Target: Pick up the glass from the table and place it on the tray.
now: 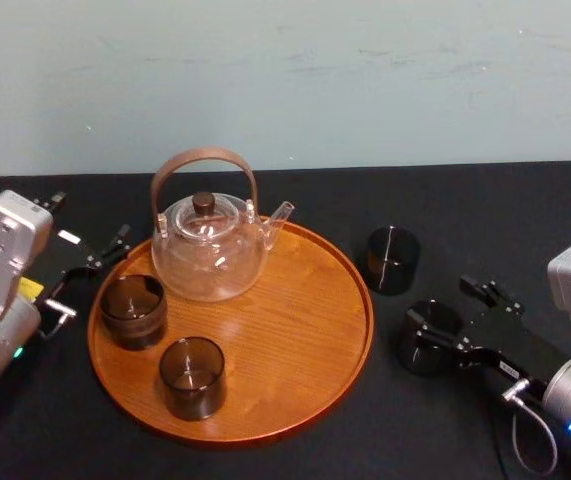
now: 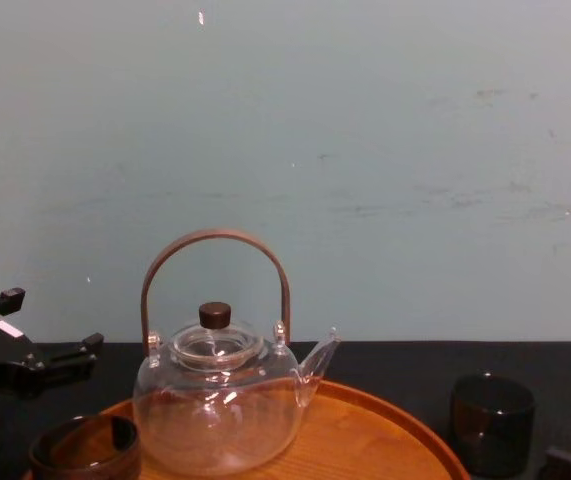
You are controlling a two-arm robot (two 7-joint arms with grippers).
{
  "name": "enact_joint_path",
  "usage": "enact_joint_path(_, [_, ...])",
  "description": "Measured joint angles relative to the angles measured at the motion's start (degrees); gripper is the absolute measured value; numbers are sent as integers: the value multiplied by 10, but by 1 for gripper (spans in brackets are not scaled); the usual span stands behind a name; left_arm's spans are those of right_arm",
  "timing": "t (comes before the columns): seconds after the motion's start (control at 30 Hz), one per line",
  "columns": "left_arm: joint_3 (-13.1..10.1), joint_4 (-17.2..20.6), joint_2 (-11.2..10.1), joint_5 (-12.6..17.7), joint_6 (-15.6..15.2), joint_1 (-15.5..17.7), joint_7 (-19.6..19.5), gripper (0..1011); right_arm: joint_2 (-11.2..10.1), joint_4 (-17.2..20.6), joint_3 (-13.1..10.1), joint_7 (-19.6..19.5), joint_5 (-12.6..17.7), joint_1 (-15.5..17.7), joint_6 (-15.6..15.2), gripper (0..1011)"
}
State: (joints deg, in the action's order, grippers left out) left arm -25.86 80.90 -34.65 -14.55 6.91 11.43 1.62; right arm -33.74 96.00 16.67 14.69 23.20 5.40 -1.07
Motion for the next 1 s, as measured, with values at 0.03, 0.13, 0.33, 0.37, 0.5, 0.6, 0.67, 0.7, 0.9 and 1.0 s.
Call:
enact_joint_path(0.03, [0,0,0,0,0,0,0,1001,1,-1,0,1,-1,1,-1,1002])
enact_joint_path(0.13, [0,0,0,0,0,0,0,1001,4,-3,-2,6,-4,2,-3,1002])
enact_joint_path(0.33, [0,0,0,0,0,0,0,1001,12,-11,-4,16,-9,2,-6,1002])
enact_joint_path(0.37, [0,0,0,0,0,0,0,1001,14,-13,-5,19,-11,2,-7,1002])
enact_joint_path(0.5, [0,0,0,0,0,0,0,1001,20,-19,-7,25,-14,2,-9,1002])
enact_joint_path(0.6, [0,0,0,0,0,0,0,1001,25,-24,-9,31,-15,1,-11,1002])
enact_joint_path(0.67, [0,0,0,0,0,0,0,1001,29,-28,-10,35,-16,1,-12,1003])
enact_joint_path(0.7, [0,0,0,0,0,0,0,1001,30,-30,-11,37,-16,1,-12,1003])
enact_joint_path(0.9, [0,0,0,0,0,0,0,1001,39,-36,-16,45,-21,2,-13,1002])
enact_joint_path(1.0, [0,0,0,0,0,0,0,1001,42,-37,-19,48,-24,4,-14,1002])
